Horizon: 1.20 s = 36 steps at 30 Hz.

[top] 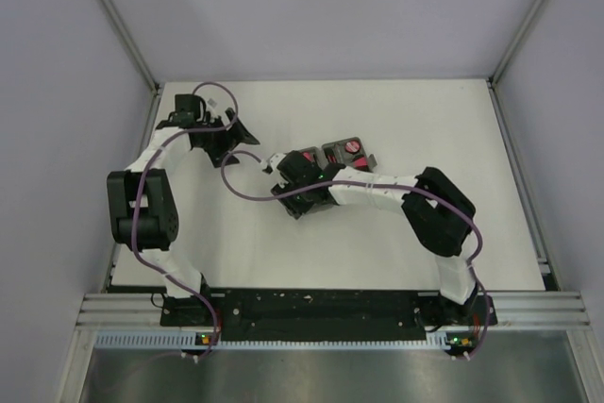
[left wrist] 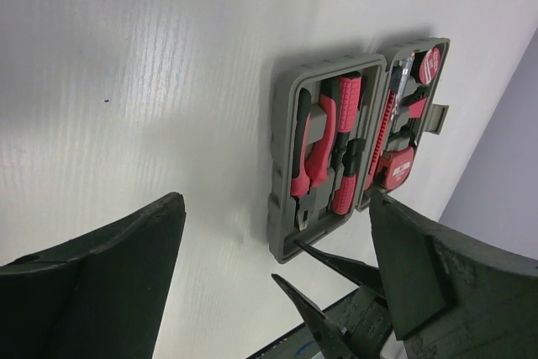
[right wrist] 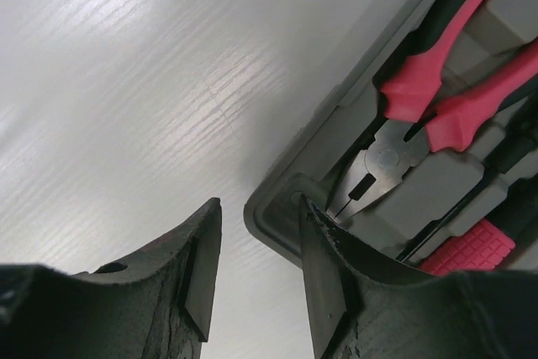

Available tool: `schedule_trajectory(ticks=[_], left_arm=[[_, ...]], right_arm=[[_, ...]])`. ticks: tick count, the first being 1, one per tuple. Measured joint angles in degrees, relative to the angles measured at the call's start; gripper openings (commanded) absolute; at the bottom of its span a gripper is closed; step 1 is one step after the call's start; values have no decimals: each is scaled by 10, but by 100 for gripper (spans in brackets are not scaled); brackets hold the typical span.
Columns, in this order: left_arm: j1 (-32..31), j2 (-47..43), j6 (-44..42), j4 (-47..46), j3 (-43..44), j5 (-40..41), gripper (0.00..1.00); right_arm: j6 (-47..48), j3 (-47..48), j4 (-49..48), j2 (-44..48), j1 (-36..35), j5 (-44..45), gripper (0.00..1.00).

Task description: Pack the tool kit

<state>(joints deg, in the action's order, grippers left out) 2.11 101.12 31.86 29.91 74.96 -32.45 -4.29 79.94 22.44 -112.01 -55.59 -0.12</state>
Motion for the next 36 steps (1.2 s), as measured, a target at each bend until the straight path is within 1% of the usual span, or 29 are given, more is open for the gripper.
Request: schedule_trajectory(ticks=[5,8,10,12,13,18,22,24,29,36], left_arm=[[0,0,11,-12,-16,-15,91],[0,0,15,-22,-30,-23,90],[0,0,17,-31,-39,-32,90],[0,0,22,-41,-47,-43,89],[0,0,25,-48,-52,-50,89],[-1,-4,38,-91,-90,-81,89],[-4,-28,53,-119,-139,-95,89],[-7,-35,59,-132,-150,-106,89],[-23,-39,68,-178,-164,-134,89],[-69,-38,69,-198,-165,-137,87]], right_arm=[[3,0,-3,-23,0,-5,38],[3,0,-4,-29,0,-8,31],[2,0,-5,-30,-1,-8,16],[1,0,-7,-30,-1,-6,4],[2,0,-8,-30,-1,-5,0],[-1,5,-16,-30,-2,-3,0],[-4,8,-14,-30,-2,-4,0],[-4,8,-15,-29,-2,-7,0],[-14,-1,-27,-3,-1,-29,0],[-35,-27,-53,54,8,-73,0]])
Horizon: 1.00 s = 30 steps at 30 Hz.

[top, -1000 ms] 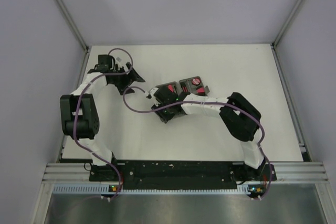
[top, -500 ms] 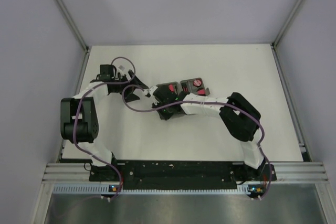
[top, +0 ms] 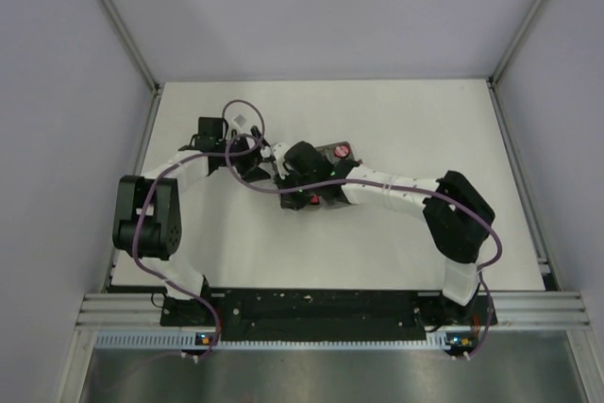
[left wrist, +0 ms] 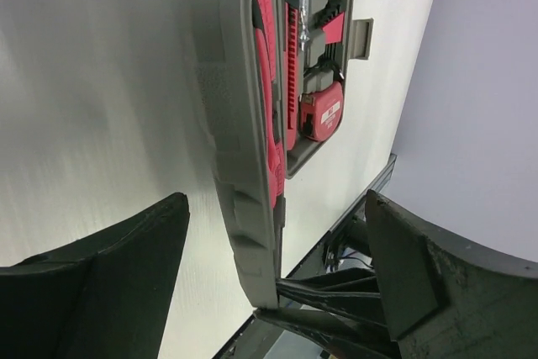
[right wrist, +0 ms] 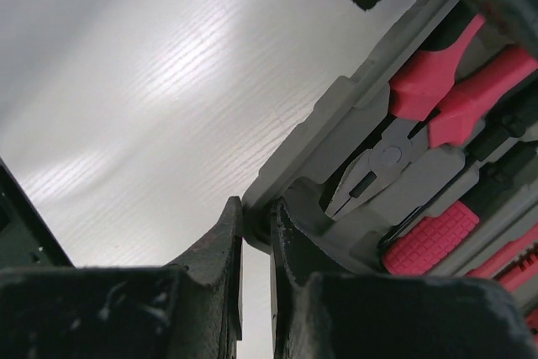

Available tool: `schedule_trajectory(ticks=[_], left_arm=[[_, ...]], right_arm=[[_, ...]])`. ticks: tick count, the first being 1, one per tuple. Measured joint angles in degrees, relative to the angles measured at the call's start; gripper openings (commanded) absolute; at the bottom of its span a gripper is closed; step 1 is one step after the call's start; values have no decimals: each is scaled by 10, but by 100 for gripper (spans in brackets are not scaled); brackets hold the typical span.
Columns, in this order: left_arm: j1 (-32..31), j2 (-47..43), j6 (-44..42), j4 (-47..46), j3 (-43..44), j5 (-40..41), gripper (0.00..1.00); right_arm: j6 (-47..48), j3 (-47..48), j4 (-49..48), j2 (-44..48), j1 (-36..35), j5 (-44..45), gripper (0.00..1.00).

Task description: Pack the tool kit

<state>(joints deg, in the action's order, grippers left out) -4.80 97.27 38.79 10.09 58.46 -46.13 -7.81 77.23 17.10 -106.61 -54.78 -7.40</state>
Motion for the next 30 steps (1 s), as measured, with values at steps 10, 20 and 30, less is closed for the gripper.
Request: schedule_trajectory(ticks=[10,20,30], left_arm=[[-40,28,0,-1,3,10,51],[-48,56,0,25,27,23,8],[-49,69,-40,97,82,49,7]], right_arm=[[-14,0,-27,10,10,-22,0],[-36,-7,-49,11,10,-17,32],[-67,-47,-54,66,23,48,54]])
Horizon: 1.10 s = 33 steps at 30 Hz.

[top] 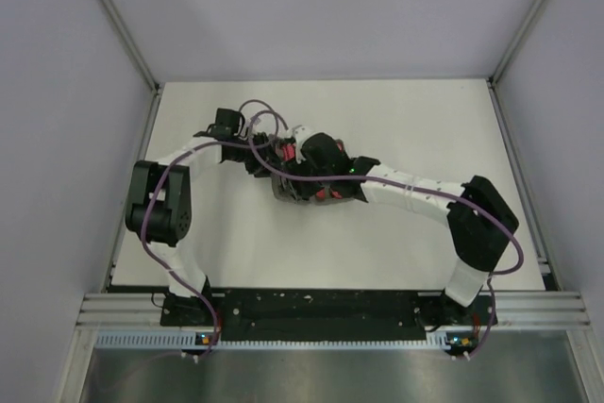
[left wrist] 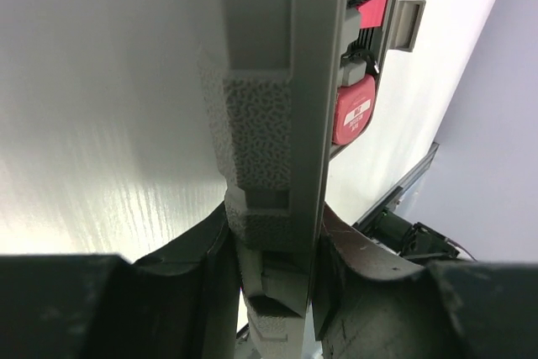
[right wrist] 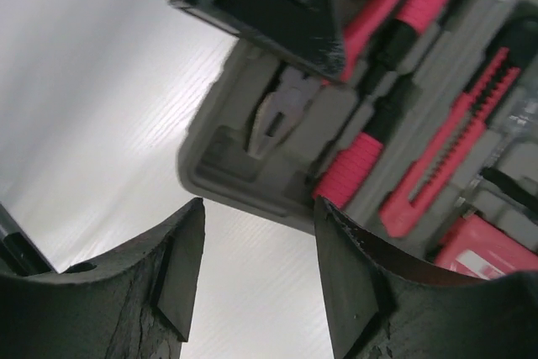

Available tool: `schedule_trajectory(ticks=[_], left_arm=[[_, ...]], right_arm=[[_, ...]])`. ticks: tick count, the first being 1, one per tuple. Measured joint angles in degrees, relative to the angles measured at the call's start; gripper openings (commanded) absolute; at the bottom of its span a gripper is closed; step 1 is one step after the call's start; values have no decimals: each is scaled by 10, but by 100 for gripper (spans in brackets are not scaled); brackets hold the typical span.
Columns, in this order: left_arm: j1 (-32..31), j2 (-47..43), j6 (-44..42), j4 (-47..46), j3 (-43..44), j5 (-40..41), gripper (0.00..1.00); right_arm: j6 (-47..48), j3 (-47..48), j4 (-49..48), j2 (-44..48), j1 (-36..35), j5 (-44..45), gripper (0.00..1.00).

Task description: Pack the tool kit

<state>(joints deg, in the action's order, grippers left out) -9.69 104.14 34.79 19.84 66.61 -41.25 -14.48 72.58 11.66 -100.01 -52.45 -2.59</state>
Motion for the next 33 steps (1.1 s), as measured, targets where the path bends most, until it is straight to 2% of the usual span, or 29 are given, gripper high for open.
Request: schedule_trajectory(ticks=[7,12,15,23,33], left_arm=[[0,17,-61,103,83,48,7],[2,19,-114,188,135,98,6],[5,19,-140,235,159,126,6],[7,23,-176,305,202,178,8],[7,26,-200,360,244,241,7]], right_arm=[[-59,-30,19,44,103,56,51],[-104,-47,60,43,182,95,49],[-123,-52,80,30,207,106,47],[-149,-51,106,-56,210,78,43],[-169,1,103,-100,198,18,41]])
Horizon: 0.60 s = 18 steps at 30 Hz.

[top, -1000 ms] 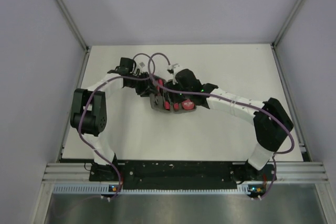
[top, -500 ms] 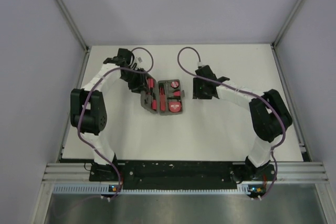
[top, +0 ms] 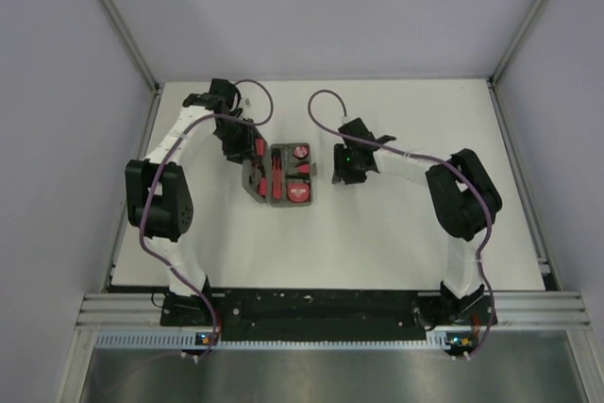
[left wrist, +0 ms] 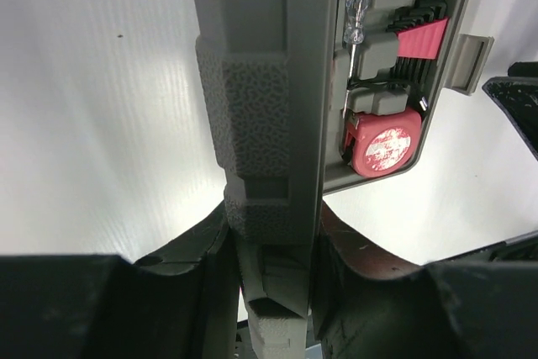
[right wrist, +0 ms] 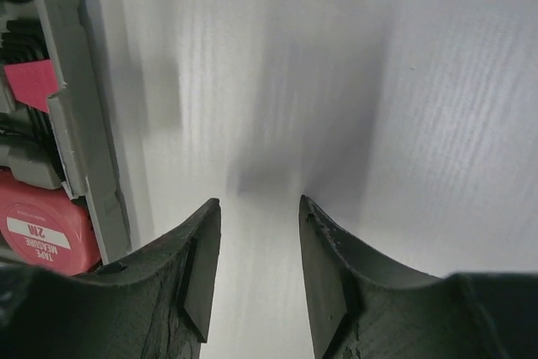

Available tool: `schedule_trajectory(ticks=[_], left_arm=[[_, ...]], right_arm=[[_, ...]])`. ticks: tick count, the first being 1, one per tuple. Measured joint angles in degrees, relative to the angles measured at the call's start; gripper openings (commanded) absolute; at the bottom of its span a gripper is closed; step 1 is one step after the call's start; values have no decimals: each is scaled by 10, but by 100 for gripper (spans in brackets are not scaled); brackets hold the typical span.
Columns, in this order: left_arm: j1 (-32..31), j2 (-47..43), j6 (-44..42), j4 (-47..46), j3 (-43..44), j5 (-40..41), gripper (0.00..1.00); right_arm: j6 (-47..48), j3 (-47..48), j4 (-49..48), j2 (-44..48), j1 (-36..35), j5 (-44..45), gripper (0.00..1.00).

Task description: Pack the tool kit

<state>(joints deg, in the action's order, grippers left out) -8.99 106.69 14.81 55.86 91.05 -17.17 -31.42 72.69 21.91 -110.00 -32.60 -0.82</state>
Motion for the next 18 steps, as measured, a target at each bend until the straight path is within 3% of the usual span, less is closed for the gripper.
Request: schedule_trajectory(ticks=[11,18], left_arm=[[-3,17,-16,33,54,55,12],[-8,40,-11,51,71,81,21]], right_arm=[[-12,90,9,-67,-46,-42,39],[-18,146,35,-102,-59,-40,34]])
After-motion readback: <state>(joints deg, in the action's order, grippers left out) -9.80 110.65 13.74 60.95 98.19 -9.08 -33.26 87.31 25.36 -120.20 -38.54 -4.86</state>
